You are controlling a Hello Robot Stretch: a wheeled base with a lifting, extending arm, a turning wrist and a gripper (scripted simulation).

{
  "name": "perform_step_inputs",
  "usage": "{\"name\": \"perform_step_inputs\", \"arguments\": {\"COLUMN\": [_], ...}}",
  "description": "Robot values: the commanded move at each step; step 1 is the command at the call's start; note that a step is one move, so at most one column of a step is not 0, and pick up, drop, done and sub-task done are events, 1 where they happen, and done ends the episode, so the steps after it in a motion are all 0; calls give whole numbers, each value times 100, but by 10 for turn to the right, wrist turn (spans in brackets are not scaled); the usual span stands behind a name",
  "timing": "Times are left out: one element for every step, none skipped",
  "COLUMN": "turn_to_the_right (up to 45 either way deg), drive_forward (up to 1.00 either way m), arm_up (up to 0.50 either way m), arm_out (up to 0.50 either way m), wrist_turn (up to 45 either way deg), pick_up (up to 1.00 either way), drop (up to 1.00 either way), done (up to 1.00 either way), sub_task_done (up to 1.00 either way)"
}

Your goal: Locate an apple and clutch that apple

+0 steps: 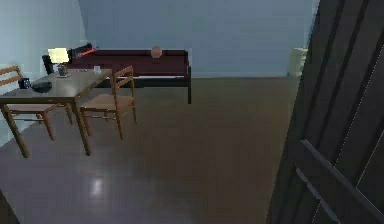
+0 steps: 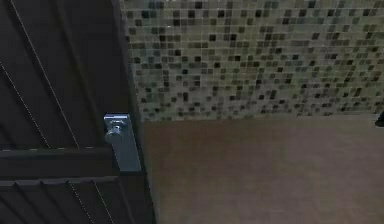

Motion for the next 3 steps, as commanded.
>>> {"name": "perform_step_inputs", "arguments": {"turn_to_the_right": [0, 90, 0], "drive_forward": [100, 0, 10], "arm_up": [0, 0, 0], "arm_out": [0, 0, 0], "wrist_turn": [0, 0, 0], "pick_up": [0, 0, 0], "drop": [0, 0, 0], "done": [0, 0, 0], "sub_task_done": [0, 0, 0]}}
